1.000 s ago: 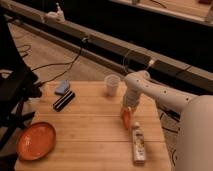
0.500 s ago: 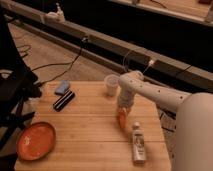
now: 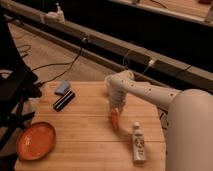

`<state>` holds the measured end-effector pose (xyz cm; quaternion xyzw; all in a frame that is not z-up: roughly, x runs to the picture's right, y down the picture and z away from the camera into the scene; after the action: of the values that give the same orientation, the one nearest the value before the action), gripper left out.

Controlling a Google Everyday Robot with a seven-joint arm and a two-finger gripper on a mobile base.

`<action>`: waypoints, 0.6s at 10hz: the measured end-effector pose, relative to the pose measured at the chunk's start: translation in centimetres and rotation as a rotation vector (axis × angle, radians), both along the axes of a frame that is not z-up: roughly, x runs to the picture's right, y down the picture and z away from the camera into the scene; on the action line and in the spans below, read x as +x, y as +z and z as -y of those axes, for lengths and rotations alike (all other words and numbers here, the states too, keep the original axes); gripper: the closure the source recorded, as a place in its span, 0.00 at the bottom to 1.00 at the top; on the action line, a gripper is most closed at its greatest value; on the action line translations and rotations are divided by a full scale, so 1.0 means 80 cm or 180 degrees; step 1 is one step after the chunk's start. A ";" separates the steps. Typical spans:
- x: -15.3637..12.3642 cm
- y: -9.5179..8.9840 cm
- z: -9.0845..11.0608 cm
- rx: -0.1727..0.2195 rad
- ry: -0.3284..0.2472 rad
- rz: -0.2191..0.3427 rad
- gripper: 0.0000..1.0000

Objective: Drag the pepper across the table

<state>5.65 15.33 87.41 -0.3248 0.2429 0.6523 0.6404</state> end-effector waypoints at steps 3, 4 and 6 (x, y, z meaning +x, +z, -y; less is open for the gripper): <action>-0.036 0.000 -0.006 0.0028 -0.0051 0.0111 1.00; -0.050 -0.003 -0.008 0.0040 -0.0077 0.0153 1.00; -0.081 -0.012 -0.014 0.0054 -0.0160 0.0283 1.00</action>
<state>-0.81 16.48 86.43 -0.3419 0.2167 0.6229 0.6694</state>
